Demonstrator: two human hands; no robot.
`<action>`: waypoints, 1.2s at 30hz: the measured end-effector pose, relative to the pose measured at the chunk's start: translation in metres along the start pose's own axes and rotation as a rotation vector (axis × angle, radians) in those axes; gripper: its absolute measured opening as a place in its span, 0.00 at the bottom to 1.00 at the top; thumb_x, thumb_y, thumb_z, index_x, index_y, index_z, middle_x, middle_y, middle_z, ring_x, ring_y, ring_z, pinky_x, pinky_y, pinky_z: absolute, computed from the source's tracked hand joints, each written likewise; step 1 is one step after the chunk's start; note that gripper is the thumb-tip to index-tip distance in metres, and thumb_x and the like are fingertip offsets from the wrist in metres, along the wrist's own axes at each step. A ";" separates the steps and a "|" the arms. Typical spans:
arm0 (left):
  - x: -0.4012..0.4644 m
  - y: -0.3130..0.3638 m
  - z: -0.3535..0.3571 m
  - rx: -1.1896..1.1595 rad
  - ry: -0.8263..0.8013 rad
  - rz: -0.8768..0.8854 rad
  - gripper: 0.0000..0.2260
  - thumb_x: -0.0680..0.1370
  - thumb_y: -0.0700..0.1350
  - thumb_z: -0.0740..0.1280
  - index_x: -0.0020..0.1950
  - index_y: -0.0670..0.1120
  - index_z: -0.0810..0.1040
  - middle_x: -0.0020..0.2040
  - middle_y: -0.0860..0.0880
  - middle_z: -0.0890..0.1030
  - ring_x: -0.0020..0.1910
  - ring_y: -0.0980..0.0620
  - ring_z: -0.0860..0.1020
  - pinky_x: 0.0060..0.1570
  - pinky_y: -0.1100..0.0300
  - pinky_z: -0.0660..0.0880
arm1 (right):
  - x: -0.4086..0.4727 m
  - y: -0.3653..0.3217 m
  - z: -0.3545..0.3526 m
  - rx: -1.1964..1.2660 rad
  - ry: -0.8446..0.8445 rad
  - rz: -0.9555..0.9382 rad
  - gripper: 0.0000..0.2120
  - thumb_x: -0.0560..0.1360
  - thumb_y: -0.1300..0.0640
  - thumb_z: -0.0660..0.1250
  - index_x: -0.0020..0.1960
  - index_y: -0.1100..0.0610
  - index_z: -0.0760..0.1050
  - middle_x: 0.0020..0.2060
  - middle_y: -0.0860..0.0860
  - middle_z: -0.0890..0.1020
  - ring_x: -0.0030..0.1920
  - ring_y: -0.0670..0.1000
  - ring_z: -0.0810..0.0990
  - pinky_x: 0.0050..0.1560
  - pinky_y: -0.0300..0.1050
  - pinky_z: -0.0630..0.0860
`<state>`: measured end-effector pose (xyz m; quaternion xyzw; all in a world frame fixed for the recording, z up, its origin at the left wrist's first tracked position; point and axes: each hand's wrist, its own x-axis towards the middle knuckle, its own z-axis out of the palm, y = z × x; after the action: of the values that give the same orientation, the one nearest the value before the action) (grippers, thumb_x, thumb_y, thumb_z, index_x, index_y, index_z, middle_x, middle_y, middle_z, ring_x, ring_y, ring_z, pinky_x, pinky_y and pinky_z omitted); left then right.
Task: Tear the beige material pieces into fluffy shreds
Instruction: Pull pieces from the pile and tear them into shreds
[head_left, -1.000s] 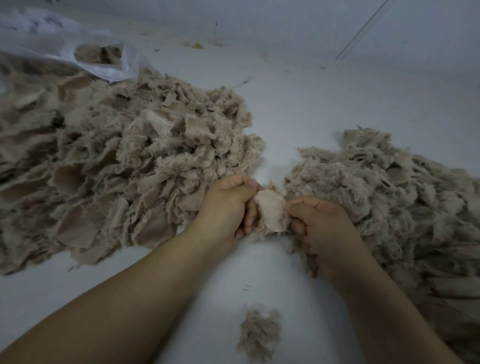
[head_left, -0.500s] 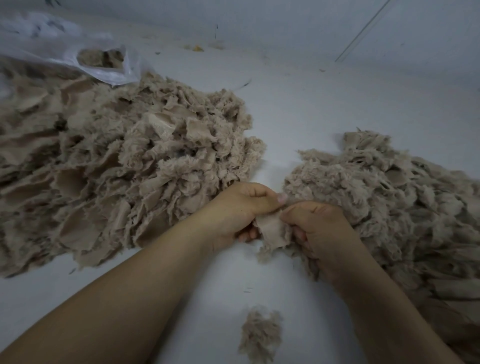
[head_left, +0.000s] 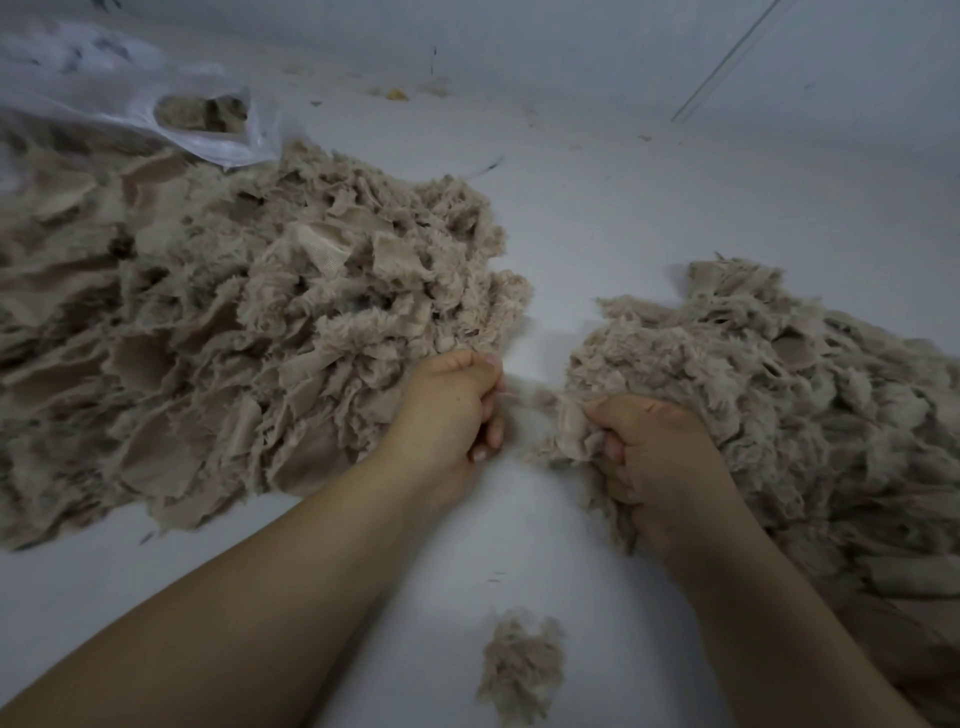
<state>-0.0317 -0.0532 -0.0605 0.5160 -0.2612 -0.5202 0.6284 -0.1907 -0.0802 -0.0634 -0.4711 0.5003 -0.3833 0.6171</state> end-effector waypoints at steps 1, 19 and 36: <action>-0.001 0.001 -0.001 -0.028 0.005 -0.009 0.15 0.82 0.38 0.59 0.35 0.43 0.67 0.23 0.49 0.62 0.19 0.52 0.62 0.19 0.69 0.53 | 0.001 0.000 0.000 0.008 0.009 -0.003 0.23 0.79 0.60 0.63 0.25 0.53 0.66 0.20 0.53 0.60 0.17 0.48 0.54 0.21 0.30 0.56; -0.013 0.023 -0.024 0.784 -0.927 -0.101 0.06 0.75 0.38 0.70 0.38 0.45 0.80 0.22 0.47 0.74 0.20 0.49 0.65 0.24 0.61 0.62 | 0.001 0.003 -0.002 0.048 0.041 -0.043 0.25 0.80 0.61 0.62 0.24 0.54 0.70 0.22 0.54 0.63 0.17 0.47 0.57 0.21 0.31 0.54; -0.005 0.009 -0.011 0.376 -0.470 -0.122 0.16 0.76 0.46 0.70 0.43 0.32 0.73 0.27 0.42 0.74 0.14 0.51 0.65 0.16 0.71 0.59 | 0.000 -0.002 -0.004 0.037 -0.045 -0.010 0.19 0.78 0.55 0.68 0.28 0.53 0.73 0.24 0.52 0.65 0.18 0.47 0.57 0.20 0.31 0.56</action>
<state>-0.0198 -0.0451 -0.0546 0.5037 -0.4596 -0.6045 0.4119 -0.1945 -0.0811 -0.0615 -0.4707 0.4770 -0.3847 0.6348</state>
